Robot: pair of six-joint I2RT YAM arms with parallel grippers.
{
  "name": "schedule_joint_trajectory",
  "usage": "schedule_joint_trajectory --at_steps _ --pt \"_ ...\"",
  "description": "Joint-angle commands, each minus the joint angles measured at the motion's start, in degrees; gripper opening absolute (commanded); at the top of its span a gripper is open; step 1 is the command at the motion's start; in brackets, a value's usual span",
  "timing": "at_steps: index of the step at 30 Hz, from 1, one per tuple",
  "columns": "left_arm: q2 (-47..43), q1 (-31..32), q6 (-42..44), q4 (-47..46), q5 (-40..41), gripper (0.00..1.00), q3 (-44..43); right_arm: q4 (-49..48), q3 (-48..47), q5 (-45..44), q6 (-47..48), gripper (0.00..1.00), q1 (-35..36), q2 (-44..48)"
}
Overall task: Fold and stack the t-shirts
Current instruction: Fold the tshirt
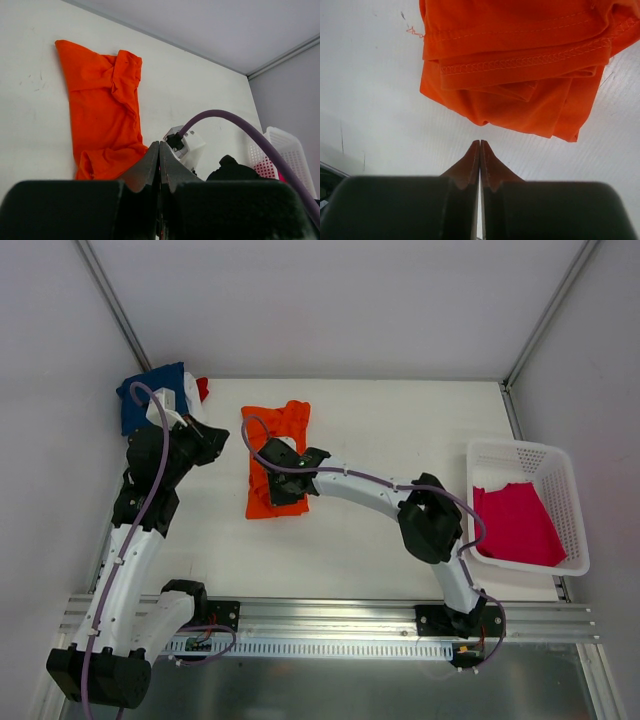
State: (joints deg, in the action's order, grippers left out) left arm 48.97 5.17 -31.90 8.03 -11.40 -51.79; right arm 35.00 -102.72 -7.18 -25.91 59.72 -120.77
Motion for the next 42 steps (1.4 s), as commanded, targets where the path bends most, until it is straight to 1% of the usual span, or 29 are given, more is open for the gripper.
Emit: schedule_joint_trajectory --at_steps 1,13,23,35,42 --pt "-0.37 -0.42 1.75 0.05 1.03 0.00 0.81 -0.11 -0.20 -1.87 -2.30 0.01 -0.22 1.94" --pt "-0.45 -0.51 1.40 0.05 1.20 0.00 1.25 -0.99 -1.35 -1.18 -2.74 0.00 -1.71 -2.80" --pt "-1.24 -0.42 1.49 0.05 0.85 0.00 1.69 -2.40 -5.56 0.85 -2.13 0.00 -3.65 -8.25" --pt "-0.81 -0.51 0.44 0.05 0.24 0.00 2.39 -2.40 -8.73 1.82 -0.72 0.01 -5.06 -9.75" --pt "-1.24 -0.42 0.17 0.05 -0.12 0.00 2.92 -2.31 -11.62 0.85 1.12 0.01 -7.25 -11.32"
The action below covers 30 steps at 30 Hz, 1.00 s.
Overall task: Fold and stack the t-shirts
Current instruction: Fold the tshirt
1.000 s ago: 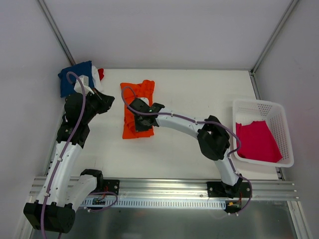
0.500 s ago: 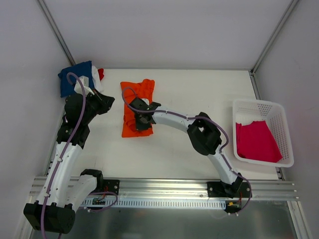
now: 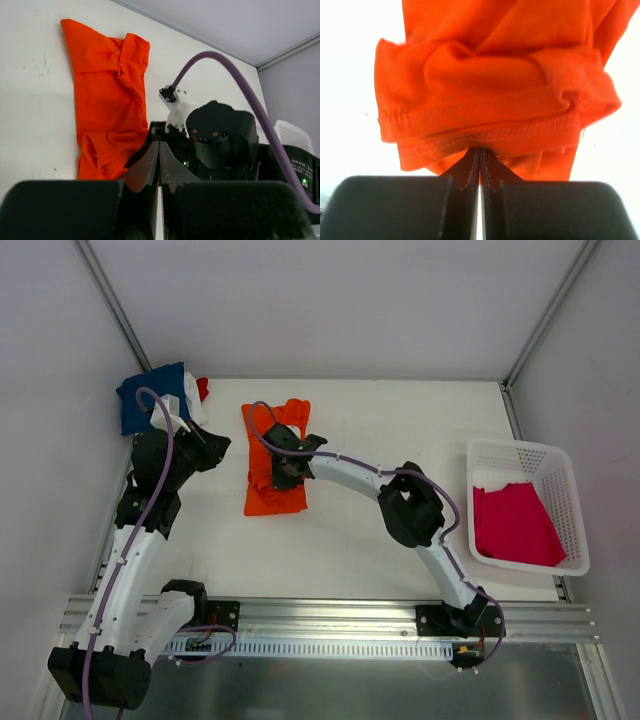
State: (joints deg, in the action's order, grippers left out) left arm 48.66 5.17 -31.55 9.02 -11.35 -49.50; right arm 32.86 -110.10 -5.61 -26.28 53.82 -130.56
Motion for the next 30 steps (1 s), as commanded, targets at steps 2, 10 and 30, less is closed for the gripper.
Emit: schedule_joint_trajectory --at_steps 2,10,30 --pt "-1.11 -0.42 -0.18 -1.02 -0.16 0.00 0.80 -0.17 -5.99 -0.98 2.37 0.01 -2.22 -2.50" --pt "-1.47 -0.42 -0.27 -0.93 -0.51 0.00 1.42 -0.43 -14.87 -1.77 4.57 0.01 -4.51 -7.77" --pt "0.81 -0.42 -1.94 -2.34 -2.09 0.00 3.35 -18.62 -25.32 -13.27 23.87 1.00 -6.10 -11.91"
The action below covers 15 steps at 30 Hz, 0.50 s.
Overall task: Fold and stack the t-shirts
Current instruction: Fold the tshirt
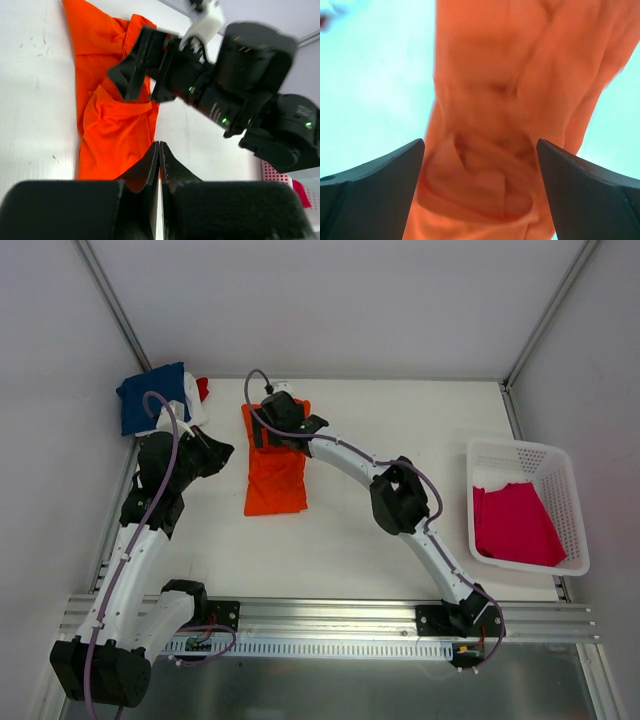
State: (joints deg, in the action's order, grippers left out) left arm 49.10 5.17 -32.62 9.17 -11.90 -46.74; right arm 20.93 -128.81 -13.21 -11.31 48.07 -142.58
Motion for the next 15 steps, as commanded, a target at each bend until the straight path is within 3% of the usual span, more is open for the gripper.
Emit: schedule_joint_trajectory --at_steps 1,5,9,11,13,14,15 --pt "0.47 -0.42 -0.86 -2.66 -1.81 0.00 0.69 -6.95 -10.63 -6.29 10.59 0.99 -0.52 -0.15" --pt "0.38 -0.42 -0.69 -3.63 -2.07 0.00 1.04 -10.81 -11.12 -11.99 19.73 1.00 -1.40 4.84" --pt "0.47 -0.42 -0.78 -4.16 -2.07 0.00 1.65 -8.99 0.38 -17.45 19.15 1.00 -1.93 16.17" --pt "1.17 -0.34 -1.13 -4.51 -2.51 0.00 2.00 -4.09 9.95 -20.61 16.07 0.99 -1.93 24.34" --pt "1.78 -0.34 -1.74 -4.60 -2.51 0.00 2.35 -5.35 21.17 -22.90 11.76 0.99 -0.88 31.89" --pt "2.40 -0.34 -2.18 -4.51 -2.16 0.00 2.62 -15.38 38.12 -24.82 11.66 1.00 0.08 41.50" --pt "2.40 -0.25 -2.97 -4.51 -1.99 0.00 3.58 -22.18 46.64 -25.10 12.18 1.00 1.22 46.12"
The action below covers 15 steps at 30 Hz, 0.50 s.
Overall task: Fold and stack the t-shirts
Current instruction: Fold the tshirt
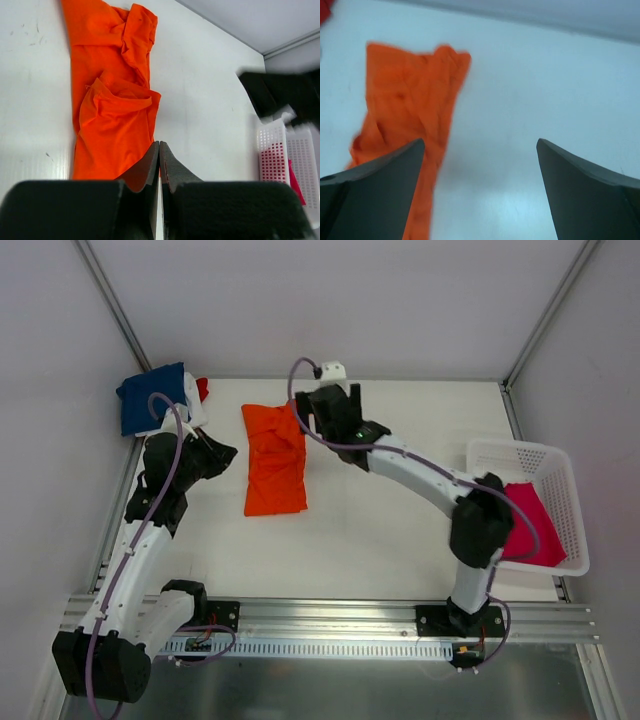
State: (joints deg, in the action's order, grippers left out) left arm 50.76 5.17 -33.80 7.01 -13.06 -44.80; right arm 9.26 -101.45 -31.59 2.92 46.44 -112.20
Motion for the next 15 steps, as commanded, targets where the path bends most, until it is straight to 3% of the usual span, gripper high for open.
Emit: schedule_joint_trajectory --at_steps 1,2,3,5,6,7,8,10,11,12,15 --pt "0.65 -0.33 -4.32 -2.52 -0.65 0.00 2.42 -15.10 26.06 -6.73 -2.13 0.99 5.05 19.53" --pt "0.57 0.10 -5.47 -3.13 -0.48 0.00 3.56 -15.93 33.44 -7.68 -4.30 1.00 5.68 24.26" --pt "0.30 0.37 -7.05 -5.05 -0.39 0.00 6.45 -12.80 34.81 -6.91 -11.28 1.00 5.95 25.44" --pt "-0.14 0.72 -8.12 -8.83 -1.26 0.01 10.06 -5.87 36.93 -3.24 -16.52 0.99 5.86 26.42" --pt "-0.14 0.72 -9.08 -10.94 -2.75 0.07 13.82 -6.26 41.03 -1.47 -18.45 1.00 5.95 27.12" --pt "-0.05 0.72 -9.52 -15.57 -3.80 0.16 15.51 -7.66 43.50 0.29 -19.69 1.00 6.03 27.56" --pt "0.21 0.72 -9.96 -17.79 -5.03 0.34 17.09 -11.07 45.70 2.74 -21.97 0.99 6.21 27.82" --pt "0.30 0.72 -11.54 -22.45 -8.29 0.82 21.32 -11.98 49.41 4.69 -24.35 0.99 6.39 27.83" --pt "-0.05 0.81 -11.98 -25.87 -8.82 0.94 22.46 -12.68 50.11 6.61 -26.36 0.99 6.39 27.65" --pt "-0.05 0.89 -12.34 -27.21 -9.26 0.99 24.21 -13.47 50.64 7.85 -27.34 0.99 6.39 27.39" --pt "0.04 0.90 -12.95 -31.42 -11.80 0.99 26.77 -19.43 54.50 14.00 -30.77 1.00 5.86 25.38"
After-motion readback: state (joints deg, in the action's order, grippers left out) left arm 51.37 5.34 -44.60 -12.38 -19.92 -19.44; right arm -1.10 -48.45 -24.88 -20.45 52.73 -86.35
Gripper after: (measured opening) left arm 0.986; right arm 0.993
